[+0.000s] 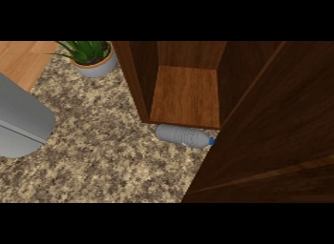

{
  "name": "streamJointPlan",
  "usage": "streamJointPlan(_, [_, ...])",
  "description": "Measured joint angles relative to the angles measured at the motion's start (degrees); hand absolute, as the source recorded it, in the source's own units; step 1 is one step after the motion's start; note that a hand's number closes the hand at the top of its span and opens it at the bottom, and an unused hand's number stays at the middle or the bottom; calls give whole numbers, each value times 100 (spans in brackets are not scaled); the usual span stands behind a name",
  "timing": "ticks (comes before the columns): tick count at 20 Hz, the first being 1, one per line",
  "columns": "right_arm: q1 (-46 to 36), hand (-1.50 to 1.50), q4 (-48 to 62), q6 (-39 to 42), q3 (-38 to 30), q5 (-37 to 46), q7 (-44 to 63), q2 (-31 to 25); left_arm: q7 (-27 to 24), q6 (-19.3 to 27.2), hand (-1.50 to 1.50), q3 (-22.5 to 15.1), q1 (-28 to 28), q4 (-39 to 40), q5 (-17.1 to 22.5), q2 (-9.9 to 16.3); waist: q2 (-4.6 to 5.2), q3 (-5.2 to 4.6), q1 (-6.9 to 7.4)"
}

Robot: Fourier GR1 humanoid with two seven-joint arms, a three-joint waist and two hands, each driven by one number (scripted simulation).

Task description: Pick up the bottled water, place it into the cabinet and close the cabinet

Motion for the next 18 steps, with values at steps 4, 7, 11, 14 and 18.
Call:
streamJointPlan(4, [-842,150,489,-261,176,31,484,433,-22,-227,-150,150,16,72,106,82,55,13,113])
streamJointPlan(7, [-1612,150,947,-661,543,-89,915,980,-54,-440,-150,259,62,157,184,122,90,29,172])
streamJointPlan(11, [-2882,150,1582,-966,664,-725,1137,1330,-73,-652,-150,458,165,270,294,144,126,61,138])
streamJointPlan(14, [-3812,150,2195,-1139,538,-1196,1115,1442,-157,-943,-150,677,336,454,342,96,130,79,35])
streamJointPlan(18, [-4493,150,3034,-1324,259,-1764,1092,1510,-259,-1243,-150,939,610,597,306,-67,132,93,-117])
